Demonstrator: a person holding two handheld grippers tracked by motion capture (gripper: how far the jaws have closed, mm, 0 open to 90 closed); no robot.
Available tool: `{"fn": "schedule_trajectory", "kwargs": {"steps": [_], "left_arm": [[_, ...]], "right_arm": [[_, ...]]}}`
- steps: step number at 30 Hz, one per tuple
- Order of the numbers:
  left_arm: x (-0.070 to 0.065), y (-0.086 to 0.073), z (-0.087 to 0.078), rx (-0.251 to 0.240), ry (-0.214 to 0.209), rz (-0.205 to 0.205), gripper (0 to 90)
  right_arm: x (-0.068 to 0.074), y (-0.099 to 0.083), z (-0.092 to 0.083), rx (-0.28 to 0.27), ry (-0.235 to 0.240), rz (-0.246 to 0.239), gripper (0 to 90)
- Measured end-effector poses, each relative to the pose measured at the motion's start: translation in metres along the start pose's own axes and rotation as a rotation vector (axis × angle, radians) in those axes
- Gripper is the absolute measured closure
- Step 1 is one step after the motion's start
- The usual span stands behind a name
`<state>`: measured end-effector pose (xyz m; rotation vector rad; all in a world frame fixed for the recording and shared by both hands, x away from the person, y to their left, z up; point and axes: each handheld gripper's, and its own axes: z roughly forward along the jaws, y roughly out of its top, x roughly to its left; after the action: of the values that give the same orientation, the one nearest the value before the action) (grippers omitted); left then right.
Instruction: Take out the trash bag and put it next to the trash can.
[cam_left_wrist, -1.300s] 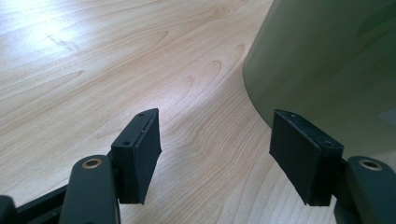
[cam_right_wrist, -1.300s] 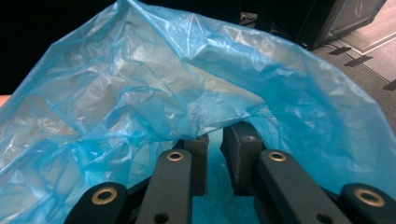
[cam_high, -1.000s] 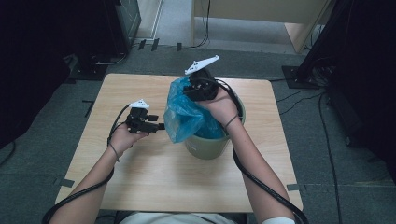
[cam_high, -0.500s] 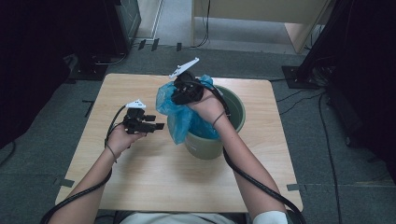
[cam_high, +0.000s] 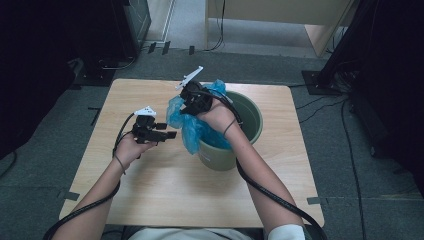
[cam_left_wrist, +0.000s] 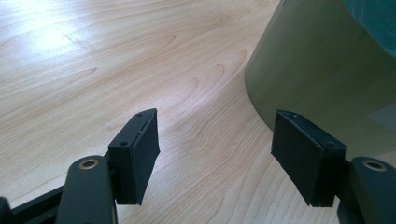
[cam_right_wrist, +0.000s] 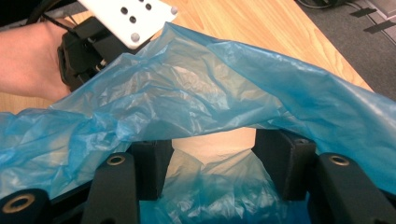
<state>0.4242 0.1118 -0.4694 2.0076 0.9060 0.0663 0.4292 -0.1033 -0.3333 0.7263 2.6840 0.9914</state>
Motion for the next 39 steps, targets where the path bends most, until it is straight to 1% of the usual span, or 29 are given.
{"fn": "schedule_trajectory", "kwargs": {"steps": [3,6,8,9,11,13,14,17,19,21,23,25,27,29,33,35,37,38,39], "left_arm": [[0.001,0.000,0.000,-0.007,-0.002,-0.005,31.0],[0.001,0.001,0.000,-0.006,-0.009,0.001,30.9],[0.001,0.001,0.001,-0.002,-0.011,0.008,30.7],[0.001,0.002,0.000,-0.001,-0.013,0.011,30.6],[0.000,0.002,0.000,-0.002,-0.019,0.015,30.5],[0.000,0.003,0.000,-0.005,-0.024,0.017,30.4],[-0.001,0.003,0.000,-0.006,-0.026,0.018,30.4],[-0.001,0.005,0.000,-0.005,-0.032,0.030,30.5],[-0.002,0.005,0.000,-0.007,-0.035,0.032,30.5],[-0.002,0.006,0.001,-0.006,-0.036,0.036,30.6],[-0.002,0.006,0.002,-0.005,-0.036,0.035,30.6],[-0.002,0.006,0.002,-0.006,-0.037,0.035,30.7],[-0.003,0.006,0.002,-0.006,-0.035,0.037,30.7],[-0.003,0.006,0.002,-0.002,-0.035,0.041,30.7],[-0.003,0.007,0.003,-0.007,-0.035,0.040,30.8],[-0.003,0.007,0.002,-0.007,-0.034,0.040,30.7],[-0.004,0.008,0.001,-0.006,-0.029,0.045,30.7],[-0.004,0.009,0.001,-0.008,-0.026,0.052,30.8],[-0.004,0.010,0.000,-0.014,-0.026,0.049,30.8]], "right_arm": [[0.000,0.001,0.004,0.011,0.003,-0.017,41.8],[0.001,0.000,0.011,0.027,0.021,-0.028,31.9],[0.003,-0.001,0.015,0.032,0.015,-0.042,25.3],[0.004,-0.001,0.017,0.039,0.006,-0.050,24.4],[0.003,-0.001,0.017,0.041,0.006,-0.041,22.5],[0.002,-0.002,0.017,0.023,0.014,-0.040,21.4],[0.002,-0.003,0.017,0.020,0.010,-0.042,21.4],[0.001,-0.003,0.016,0.041,-0.012,-0.041,22.0],[0.002,-0.002,0.011,0.025,-0.029,-0.047,22.2],[0.002,0.000,0.004,0.008,-0.034,-0.038,22.2],[0.002,0.002,-0.005,0.003,-0.032,-0.022,22.4],[0.003,0.002,-0.014,-0.005,-0.025,-0.026,23.4],[0.004,0.001,-0.023,-0.017,-0.028,-0.032,24.2],[0.005,-0.001,-0.032,-0.038,-0.028,-0.045,24.7],[0.005,-0.006,-0.048,-0.090,-0.026,-0.023,24.8],[0.004,-0.008,-0.051,-0.084,-0.027,-0.023,24.5],[0.005,-0.009,-0.053,-0.073,-0.036,-0.041,24.8],[0.004,-0.010,-0.054,-0.077,-0.038,-0.041,25.3],[0.004,-0.011,-0.054,-0.082,-0.037,-0.033,25.9]]}}
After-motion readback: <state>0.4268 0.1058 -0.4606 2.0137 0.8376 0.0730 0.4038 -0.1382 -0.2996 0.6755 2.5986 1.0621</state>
